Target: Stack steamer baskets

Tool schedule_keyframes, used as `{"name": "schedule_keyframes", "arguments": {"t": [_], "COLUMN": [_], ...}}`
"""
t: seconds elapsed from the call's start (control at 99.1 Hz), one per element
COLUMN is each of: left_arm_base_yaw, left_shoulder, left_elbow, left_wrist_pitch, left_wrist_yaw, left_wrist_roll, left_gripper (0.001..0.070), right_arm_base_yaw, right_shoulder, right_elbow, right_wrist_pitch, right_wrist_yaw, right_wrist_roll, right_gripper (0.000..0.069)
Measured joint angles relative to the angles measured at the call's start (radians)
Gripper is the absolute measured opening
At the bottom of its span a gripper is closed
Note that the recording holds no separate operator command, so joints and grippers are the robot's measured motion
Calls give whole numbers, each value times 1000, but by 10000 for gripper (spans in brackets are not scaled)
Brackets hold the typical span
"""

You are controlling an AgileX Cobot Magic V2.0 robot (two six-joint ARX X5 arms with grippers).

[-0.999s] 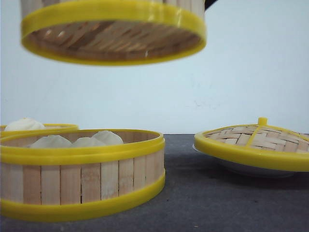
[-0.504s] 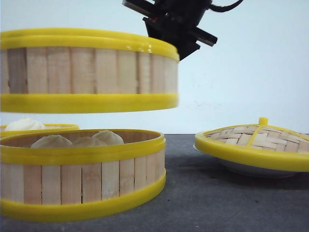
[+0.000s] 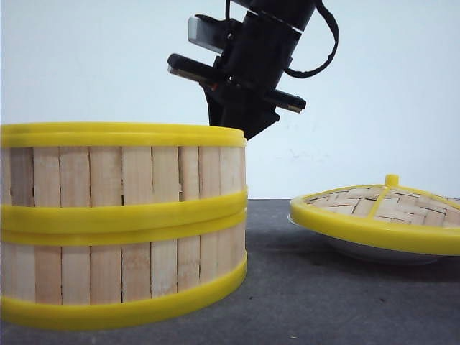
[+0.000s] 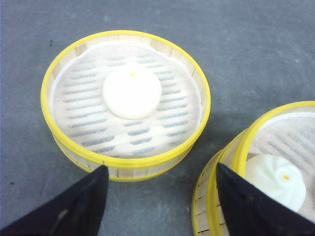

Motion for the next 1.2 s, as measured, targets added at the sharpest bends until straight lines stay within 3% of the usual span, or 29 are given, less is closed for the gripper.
{"name": "schedule_keyframes", "arguments": {"t": [0.303,0.706,0.767,0.877,0.938,1.2], "left_arm_base_yaw": [0,0,0,0,5,101], "left_shoulder": [0,0,0,3,16,213], "left_elbow": [0,0,0,0,1,119], "left_wrist_pitch": [0,0,-2,0,8,31], "left_wrist_yaw": [0,0,0,0,0,0], "left_wrist_roll": [0,0,0,0,0,0], "left_gripper": [419,419,419,419,419,383], "right_arm_base_yaw": [2,3,3,1,0,-2], "right_shoulder": [13,13,12,12,10,-156], "right_elbow": [0,0,0,0,0,0], "right_wrist_pitch": [0,1,6,16,15,-48], "right_wrist_yaw": [63,60,48,16,6,-13], "right_wrist_roll": [7,6,7,7,7,-20], "right_gripper": [28,31,74,260,323,365]}}
